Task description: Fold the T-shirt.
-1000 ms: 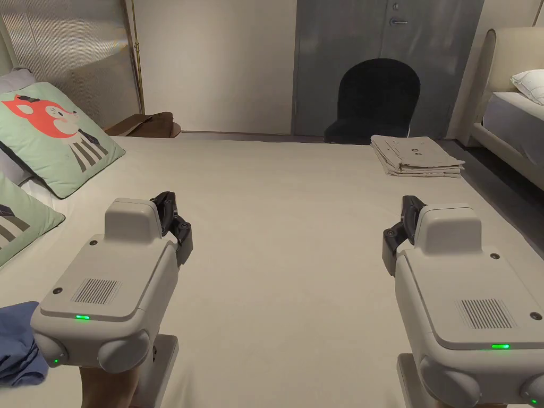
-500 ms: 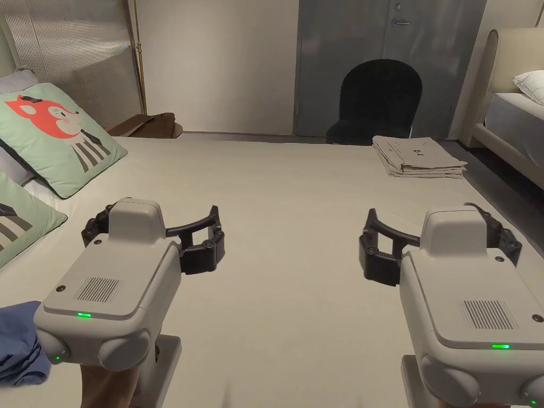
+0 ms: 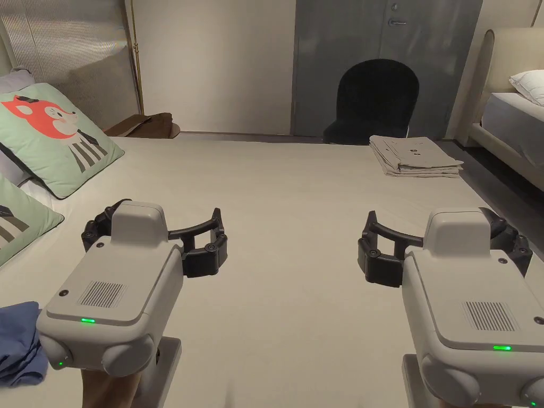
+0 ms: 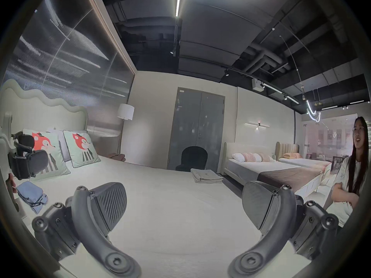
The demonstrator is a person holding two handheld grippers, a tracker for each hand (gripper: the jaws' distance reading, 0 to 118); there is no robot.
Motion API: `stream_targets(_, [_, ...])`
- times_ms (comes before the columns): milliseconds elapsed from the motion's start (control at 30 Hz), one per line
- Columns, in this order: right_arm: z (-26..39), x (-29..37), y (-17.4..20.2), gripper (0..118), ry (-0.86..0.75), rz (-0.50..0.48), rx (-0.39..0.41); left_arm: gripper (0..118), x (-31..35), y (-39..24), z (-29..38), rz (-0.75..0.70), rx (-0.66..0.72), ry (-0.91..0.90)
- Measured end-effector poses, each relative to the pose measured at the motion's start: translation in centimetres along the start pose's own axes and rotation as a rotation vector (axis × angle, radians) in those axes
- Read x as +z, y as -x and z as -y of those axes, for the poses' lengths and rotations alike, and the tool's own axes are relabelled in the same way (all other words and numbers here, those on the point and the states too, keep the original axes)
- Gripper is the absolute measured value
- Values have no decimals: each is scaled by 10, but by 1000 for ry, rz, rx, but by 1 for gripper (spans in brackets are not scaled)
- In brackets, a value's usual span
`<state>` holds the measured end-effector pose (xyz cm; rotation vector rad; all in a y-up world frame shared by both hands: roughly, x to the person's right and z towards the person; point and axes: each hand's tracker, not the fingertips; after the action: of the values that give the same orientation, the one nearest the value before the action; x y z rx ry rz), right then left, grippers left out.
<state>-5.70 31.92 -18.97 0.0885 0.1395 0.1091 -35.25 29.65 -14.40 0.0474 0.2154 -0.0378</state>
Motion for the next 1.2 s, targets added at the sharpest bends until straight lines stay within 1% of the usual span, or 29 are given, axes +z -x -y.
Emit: stream_targets(1200, [-3, -1, 1, 114, -8, -12, -2, 110, -1, 6, -2, 6, 16, 3])
